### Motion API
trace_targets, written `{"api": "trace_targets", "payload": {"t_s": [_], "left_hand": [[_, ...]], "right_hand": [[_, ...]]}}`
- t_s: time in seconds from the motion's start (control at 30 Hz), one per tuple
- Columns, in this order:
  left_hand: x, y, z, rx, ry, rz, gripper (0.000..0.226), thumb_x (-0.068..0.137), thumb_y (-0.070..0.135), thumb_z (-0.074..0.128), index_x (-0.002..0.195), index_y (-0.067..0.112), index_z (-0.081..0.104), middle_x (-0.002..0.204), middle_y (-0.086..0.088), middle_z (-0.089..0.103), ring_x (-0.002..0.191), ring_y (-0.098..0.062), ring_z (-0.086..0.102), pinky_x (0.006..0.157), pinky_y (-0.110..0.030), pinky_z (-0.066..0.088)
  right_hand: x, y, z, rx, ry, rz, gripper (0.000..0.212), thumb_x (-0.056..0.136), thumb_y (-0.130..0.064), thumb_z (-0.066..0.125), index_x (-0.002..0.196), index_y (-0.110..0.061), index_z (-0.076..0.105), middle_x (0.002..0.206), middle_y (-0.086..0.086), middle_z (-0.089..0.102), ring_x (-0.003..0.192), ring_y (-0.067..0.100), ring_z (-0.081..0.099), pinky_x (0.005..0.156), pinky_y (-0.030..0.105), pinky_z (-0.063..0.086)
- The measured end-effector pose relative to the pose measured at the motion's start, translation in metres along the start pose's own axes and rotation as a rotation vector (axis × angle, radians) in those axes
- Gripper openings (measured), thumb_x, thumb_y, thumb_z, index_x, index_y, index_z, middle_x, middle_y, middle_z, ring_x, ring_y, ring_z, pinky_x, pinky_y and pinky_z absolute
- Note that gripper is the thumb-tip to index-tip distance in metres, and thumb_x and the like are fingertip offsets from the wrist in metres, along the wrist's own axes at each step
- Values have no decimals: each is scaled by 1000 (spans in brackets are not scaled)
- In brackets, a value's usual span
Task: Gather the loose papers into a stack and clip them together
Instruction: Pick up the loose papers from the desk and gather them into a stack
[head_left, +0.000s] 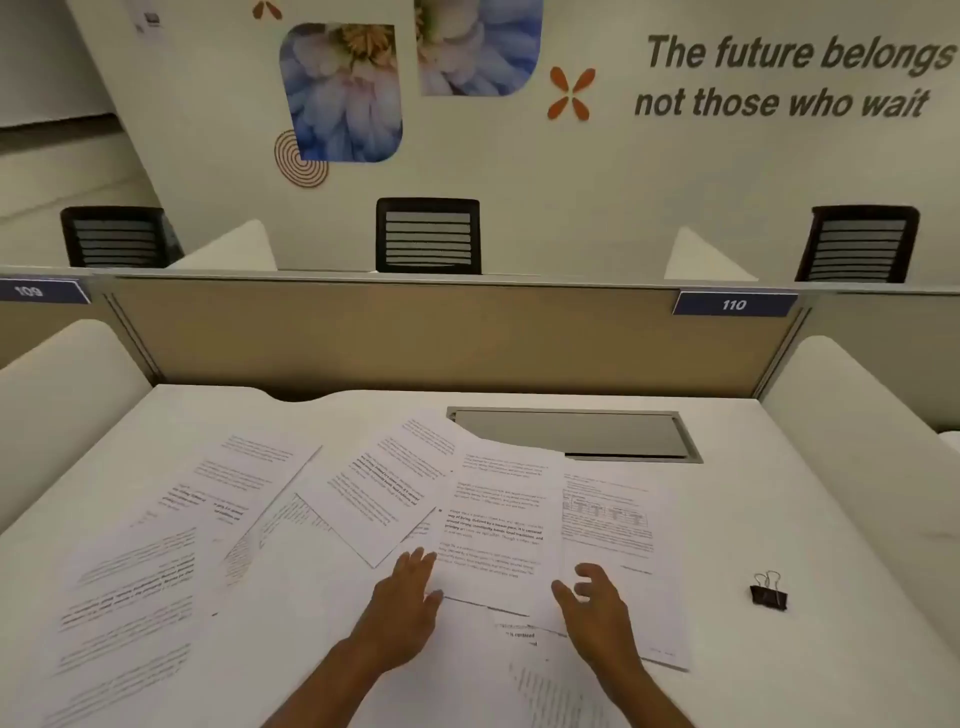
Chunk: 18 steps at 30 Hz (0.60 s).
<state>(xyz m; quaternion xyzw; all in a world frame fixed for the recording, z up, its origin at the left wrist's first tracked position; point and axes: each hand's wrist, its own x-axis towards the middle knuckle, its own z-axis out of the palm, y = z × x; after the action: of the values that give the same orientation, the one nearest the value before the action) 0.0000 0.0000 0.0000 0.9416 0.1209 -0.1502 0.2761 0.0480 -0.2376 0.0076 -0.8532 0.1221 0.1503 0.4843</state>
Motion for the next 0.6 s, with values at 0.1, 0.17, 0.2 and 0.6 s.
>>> {"api": "trace_targets", "payload": {"t_s": [0.1, 0.17, 0.2, 0.6], "left_hand": [[16, -11, 4, 43, -55, 11, 61, 108, 38, 32, 162, 20, 9, 171, -1, 3, 158, -19, 0, 126, -36, 5], [22, -16, 8, 70, -91, 7, 62, 107, 39, 32, 162, 19, 10, 171, -1, 2, 158, -19, 1, 126, -36, 5], [23, -18, 12, 97, -93, 10, 62, 107, 40, 32, 162, 19, 11, 171, -1, 2, 158, -19, 1, 126, -36, 5], [22, -16, 20, 222, -79, 16, 64, 106, 41, 29, 162, 19, 8, 171, -1, -3, 158, -18, -2, 128, -38, 3]], "right_hand": [[13, -7, 10, 74, 22, 85, 45, 96, -34, 62, 136, -18, 49, 138, 15, 59, 120, 29, 59, 100, 40, 51], [21, -11, 17, 89, 45, 125, 45, 96, -31, 62, 136, -15, 50, 135, 16, 61, 114, 28, 59, 97, 38, 49], [24, -13, 20, 88, 66, 148, 44, 96, -31, 63, 135, -15, 50, 134, 16, 61, 111, 27, 58, 96, 38, 48], [41, -28, 42, -3, 92, 225, 29, 91, -32, 70, 109, -16, 54, 123, 9, 67, 96, 23, 61, 92, 41, 56]]}}
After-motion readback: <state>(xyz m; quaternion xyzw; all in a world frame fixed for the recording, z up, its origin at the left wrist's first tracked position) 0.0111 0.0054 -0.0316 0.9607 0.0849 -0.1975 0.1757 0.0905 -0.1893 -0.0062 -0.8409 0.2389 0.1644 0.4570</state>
